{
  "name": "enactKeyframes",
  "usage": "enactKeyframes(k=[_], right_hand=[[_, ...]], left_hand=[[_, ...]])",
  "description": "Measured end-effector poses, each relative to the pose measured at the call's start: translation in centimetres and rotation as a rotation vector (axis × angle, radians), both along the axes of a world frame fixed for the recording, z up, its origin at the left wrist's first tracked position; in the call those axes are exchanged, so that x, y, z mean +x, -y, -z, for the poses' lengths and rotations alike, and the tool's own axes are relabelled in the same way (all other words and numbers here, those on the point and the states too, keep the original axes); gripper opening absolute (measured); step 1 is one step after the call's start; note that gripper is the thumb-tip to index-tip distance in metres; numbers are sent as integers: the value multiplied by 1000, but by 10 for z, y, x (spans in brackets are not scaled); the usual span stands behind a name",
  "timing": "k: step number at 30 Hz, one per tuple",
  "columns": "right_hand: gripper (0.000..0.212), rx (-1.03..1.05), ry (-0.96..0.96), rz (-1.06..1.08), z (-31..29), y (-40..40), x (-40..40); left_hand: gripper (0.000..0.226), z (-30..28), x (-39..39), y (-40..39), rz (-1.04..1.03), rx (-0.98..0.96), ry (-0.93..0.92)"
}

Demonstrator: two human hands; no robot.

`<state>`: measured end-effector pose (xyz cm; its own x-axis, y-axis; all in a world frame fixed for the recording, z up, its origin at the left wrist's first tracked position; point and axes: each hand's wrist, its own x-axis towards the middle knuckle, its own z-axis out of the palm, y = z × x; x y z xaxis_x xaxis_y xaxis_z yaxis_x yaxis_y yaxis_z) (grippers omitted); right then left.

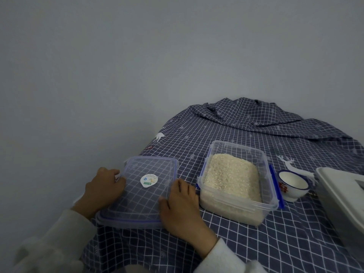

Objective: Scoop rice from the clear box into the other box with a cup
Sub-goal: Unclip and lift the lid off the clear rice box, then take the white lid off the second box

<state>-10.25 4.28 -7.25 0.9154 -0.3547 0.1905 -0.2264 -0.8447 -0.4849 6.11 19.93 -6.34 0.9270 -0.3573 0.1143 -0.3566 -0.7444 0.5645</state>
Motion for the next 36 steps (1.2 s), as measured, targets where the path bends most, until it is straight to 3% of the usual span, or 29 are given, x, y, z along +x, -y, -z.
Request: enactKeyframes(k=[4,9,15,20,36], right_hand=[[66,75,26,-92,-11,2,-10],[42,240,168,-198,-39,9,-27],[41,309,264,-255,-65,20,-52],[56,254,318,-164,-78,42,-69],[51,271,510,148,-98,155,-183]], left_hand=[[45,-21,-18,14,33,-122,99],[35,-54,-47,43,151,-300,185],[32,-87,-79,82,269,-378,180],[32,-104,-101,108,359,-424,152],[39,-104,-195,243,693,-410,131]])
